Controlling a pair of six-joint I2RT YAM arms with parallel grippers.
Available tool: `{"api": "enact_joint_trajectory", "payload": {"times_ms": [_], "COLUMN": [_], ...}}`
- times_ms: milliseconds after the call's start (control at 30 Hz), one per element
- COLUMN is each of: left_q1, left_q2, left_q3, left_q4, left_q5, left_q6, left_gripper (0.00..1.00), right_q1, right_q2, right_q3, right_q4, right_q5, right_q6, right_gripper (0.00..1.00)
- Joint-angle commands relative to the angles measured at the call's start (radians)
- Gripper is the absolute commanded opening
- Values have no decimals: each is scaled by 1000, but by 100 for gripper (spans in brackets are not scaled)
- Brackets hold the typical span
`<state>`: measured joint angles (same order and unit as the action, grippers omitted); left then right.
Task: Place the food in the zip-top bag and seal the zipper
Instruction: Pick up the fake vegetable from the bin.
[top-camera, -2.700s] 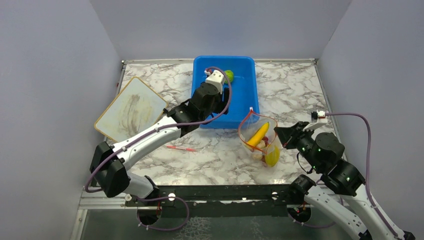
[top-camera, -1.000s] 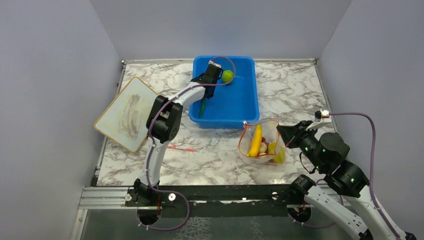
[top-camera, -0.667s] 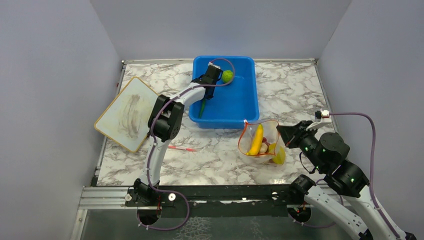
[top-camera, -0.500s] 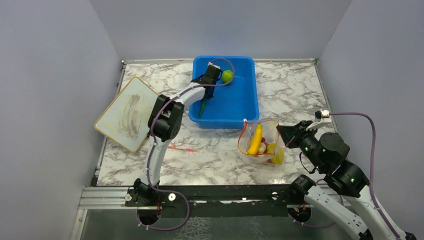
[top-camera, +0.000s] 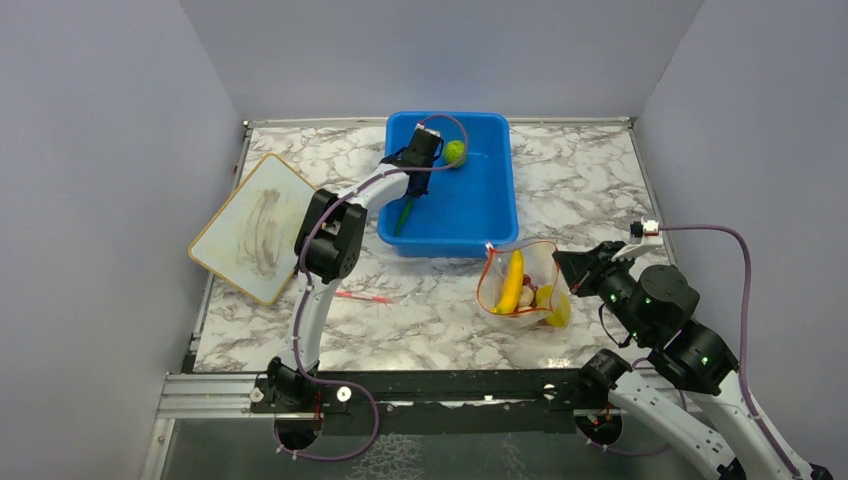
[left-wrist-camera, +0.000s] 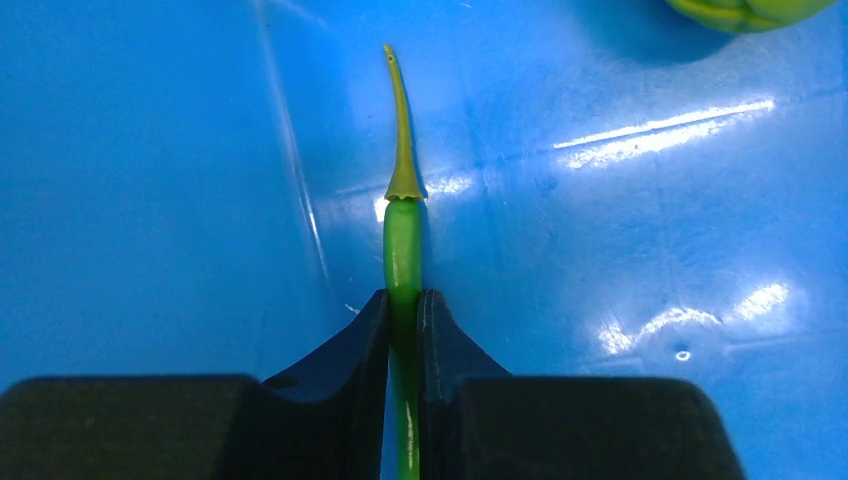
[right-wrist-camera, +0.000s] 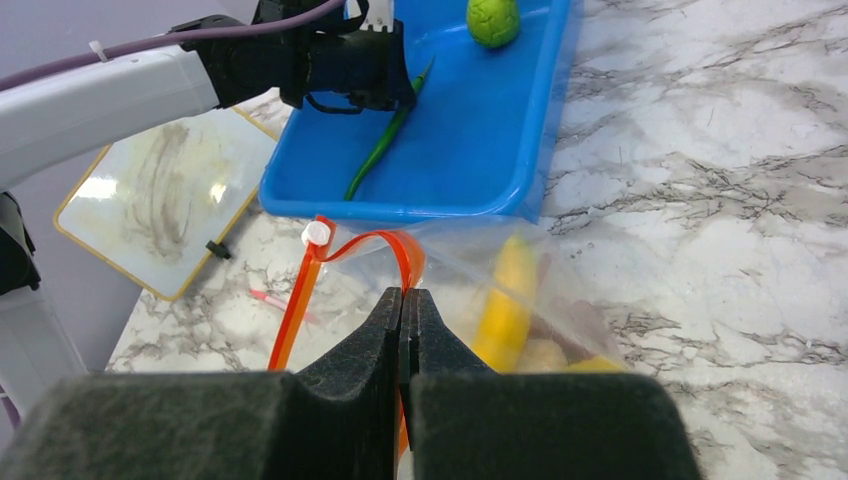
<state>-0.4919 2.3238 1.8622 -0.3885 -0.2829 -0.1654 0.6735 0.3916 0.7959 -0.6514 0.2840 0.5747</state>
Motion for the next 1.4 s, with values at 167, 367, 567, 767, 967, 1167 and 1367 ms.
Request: {"api": "enact_joint_trajectory", "payload": {"times_ms": [167,367,567,767,967,1167,1367], "left_q1": [4,11,12,12,12,12,-7], "left_q2": [-151,-286,-423,-568,-770,-935,-1027], "left_q3": [-25,-115,-239,-342,-554,-728,-778], "left_q4": [-33,21,89,146,343,645,863], "left_q5": [121,236,366,538,699,771,779], "left_q6": [-47,-102,-166,-222,-361,-579,-692], "left_gripper": [6,6,6,6,6,6,6], "right_q1": [4,4,4,5,4,5,4], "right_q2": [5,8,18,13,52,70,97], "right_q3": [-6,-22,-23,-54,-57,-80,-81], "right_q4": [36,41,38,84,96,151,190], "right_q5": [-29,-41,-40,-74,-90,-119,-182], "right_q6": [54,92,123,149,185,226,284], "right_gripper": [1,1,1,1,1,1,1]}}
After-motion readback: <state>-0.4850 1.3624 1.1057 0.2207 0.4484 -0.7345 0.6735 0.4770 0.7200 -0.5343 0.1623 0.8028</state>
